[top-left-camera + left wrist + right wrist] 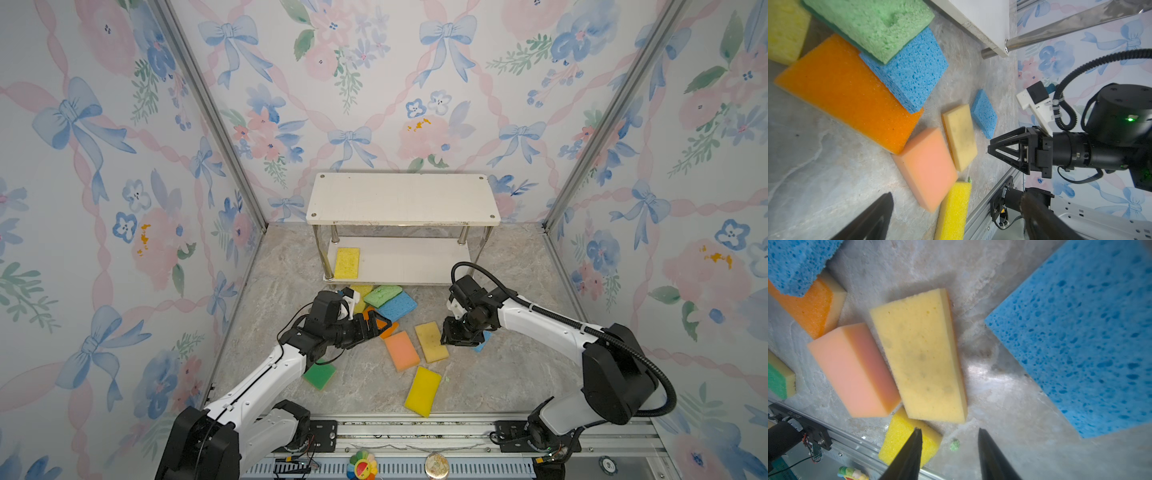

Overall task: Place and organize the cleaning sponges onto the shelf
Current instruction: 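Move the right gripper back over the sponge pile while the left gripper lowers toward it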

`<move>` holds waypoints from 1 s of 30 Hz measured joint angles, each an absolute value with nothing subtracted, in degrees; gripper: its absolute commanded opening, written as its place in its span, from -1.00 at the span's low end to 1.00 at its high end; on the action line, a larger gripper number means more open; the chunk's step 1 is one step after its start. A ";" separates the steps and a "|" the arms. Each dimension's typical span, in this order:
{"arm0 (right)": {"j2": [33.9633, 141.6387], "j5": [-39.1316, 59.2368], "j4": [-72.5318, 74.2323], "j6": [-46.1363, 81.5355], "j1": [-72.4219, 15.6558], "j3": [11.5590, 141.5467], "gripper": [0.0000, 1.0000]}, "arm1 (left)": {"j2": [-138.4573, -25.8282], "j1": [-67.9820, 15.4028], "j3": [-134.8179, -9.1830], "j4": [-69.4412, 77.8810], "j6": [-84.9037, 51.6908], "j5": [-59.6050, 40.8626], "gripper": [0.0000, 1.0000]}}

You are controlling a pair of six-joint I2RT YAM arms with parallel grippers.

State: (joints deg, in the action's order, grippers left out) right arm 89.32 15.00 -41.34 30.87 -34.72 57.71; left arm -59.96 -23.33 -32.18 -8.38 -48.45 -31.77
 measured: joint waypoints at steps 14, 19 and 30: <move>95.22 17.32 -36.75 28.86 -34.98 57.71 -0.26 | -59.96 -23.33 -32.18 -8.12 -48.66 -32.01 0.96; 96.51 17.34 -35.79 28.64 -34.98 57.21 -0.29 | -60.73 -23.33 -32.21 -7.75 -48.66 -32.01 0.96; 96.55 18.02 -32.69 28.91 -34.98 55.24 -0.71 | -61.08 -23.33 -32.23 -7.75 -48.99 -32.01 0.96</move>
